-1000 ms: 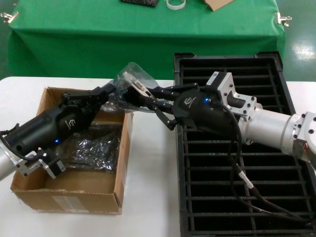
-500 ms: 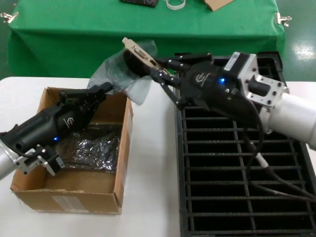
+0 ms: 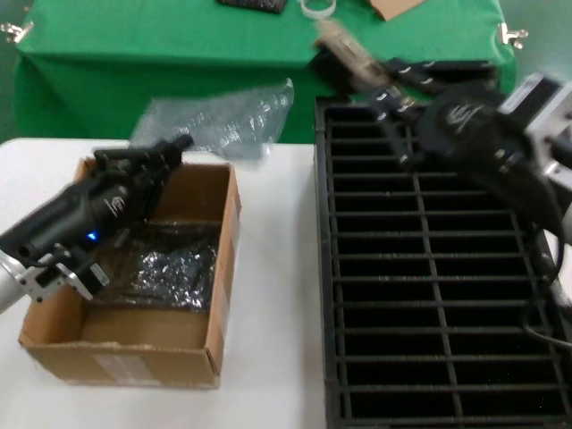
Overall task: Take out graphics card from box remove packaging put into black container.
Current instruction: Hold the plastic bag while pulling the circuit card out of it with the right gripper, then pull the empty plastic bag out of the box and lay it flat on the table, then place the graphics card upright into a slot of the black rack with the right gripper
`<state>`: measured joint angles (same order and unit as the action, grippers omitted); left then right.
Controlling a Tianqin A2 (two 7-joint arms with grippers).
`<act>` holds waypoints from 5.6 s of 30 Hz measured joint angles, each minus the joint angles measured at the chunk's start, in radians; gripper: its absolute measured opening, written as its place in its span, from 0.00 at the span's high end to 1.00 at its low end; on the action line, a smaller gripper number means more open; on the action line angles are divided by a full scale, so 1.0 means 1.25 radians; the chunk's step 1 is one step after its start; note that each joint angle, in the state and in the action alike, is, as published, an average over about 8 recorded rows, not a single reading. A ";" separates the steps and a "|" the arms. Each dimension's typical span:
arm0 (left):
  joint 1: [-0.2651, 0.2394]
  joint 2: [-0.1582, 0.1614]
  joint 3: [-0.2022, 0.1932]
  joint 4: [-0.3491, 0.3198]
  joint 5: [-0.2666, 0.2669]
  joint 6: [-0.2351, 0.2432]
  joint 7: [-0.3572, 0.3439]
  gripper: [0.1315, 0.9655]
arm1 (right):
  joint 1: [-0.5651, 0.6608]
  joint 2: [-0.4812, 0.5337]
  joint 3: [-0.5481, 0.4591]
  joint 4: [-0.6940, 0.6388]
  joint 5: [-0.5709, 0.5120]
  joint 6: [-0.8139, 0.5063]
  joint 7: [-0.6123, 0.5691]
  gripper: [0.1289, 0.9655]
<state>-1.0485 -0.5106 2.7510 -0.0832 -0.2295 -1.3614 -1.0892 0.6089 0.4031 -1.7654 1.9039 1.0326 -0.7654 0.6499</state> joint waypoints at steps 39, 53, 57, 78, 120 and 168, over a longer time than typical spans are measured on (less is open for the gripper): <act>0.081 -0.378 0.002 -1.060 -0.178 0.952 -1.331 0.99 | -0.100 -0.037 0.152 -0.040 -0.073 0.005 0.064 0.92; 0.090 -0.283 0.001 -1.056 -0.435 1.231 -1.078 0.99 | -0.106 -0.047 0.156 -0.033 -0.095 -0.006 0.074 0.92; 0.085 -0.265 0.001 -1.055 -0.572 1.307 -0.941 0.99 | -0.109 -0.052 0.159 -0.025 -0.108 -0.013 0.082 0.92; 0.223 -0.184 -0.331 -1.028 -1.143 1.549 -0.243 0.99 | -0.082 -0.048 0.151 -0.041 -0.117 -0.050 0.097 0.92; 0.330 -0.077 -0.704 -0.947 -1.116 1.537 -0.009 0.70 | -0.021 -0.054 0.092 -0.083 -0.139 -0.087 0.103 0.92; 0.064 -0.080 -0.221 -0.010 -0.666 0.941 -0.076 0.87 | -0.018 0.032 0.052 -0.212 0.082 0.040 -0.022 0.92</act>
<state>-0.9689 -0.6110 2.4754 -0.0954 -1.0622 -0.1846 -1.1845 0.5869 0.4425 -1.7007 1.6393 1.1347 -0.7149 0.6223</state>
